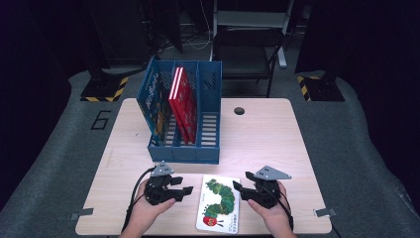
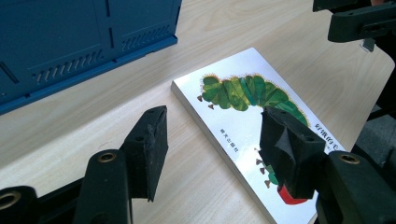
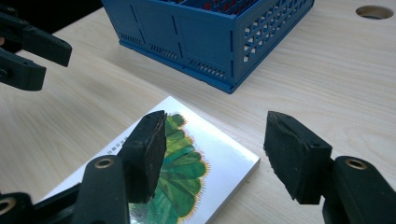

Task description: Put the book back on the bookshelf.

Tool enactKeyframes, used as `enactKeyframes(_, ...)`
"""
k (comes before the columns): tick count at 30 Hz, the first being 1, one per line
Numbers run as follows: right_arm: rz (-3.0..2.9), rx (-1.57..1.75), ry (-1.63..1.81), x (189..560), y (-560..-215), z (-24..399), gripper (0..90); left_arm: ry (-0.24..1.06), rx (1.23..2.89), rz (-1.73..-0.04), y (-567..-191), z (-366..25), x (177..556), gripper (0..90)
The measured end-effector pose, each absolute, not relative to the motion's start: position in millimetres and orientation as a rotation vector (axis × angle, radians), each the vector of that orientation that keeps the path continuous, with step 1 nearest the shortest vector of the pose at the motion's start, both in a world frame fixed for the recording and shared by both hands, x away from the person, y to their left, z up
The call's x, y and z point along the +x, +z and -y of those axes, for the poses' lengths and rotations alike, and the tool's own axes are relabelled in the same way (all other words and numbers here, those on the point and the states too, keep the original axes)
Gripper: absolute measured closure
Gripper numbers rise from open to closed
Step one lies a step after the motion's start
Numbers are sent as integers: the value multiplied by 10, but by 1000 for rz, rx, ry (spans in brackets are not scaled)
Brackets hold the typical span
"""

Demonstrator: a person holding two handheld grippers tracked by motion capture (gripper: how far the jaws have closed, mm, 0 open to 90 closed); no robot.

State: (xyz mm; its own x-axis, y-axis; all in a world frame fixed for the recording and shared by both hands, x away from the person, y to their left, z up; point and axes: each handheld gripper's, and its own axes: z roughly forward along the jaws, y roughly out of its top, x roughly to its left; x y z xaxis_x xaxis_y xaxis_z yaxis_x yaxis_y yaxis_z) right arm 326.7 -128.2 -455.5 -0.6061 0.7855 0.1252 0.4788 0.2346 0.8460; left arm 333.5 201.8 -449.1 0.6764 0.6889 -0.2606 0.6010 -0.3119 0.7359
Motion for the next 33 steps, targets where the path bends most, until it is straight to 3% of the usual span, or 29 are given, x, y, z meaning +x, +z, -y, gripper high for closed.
enactKeyframes(8, -2219, 1163, 1259, 3277, -4661, 1292, 387, 81, 2009, -1006, -4611, -2023, 3396, 396)
enactKeyframes(16, -2238, 1165, 1230, 3269, -4724, 1317, 387, 57, 1977, -1011, -4637, -1999, 3445, 269)
enactKeyframes(33, -2310, 1235, 1193, 3317, -4922, 1322, 386, 22, 2044, -968, -4919, -1735, 3563, 346)
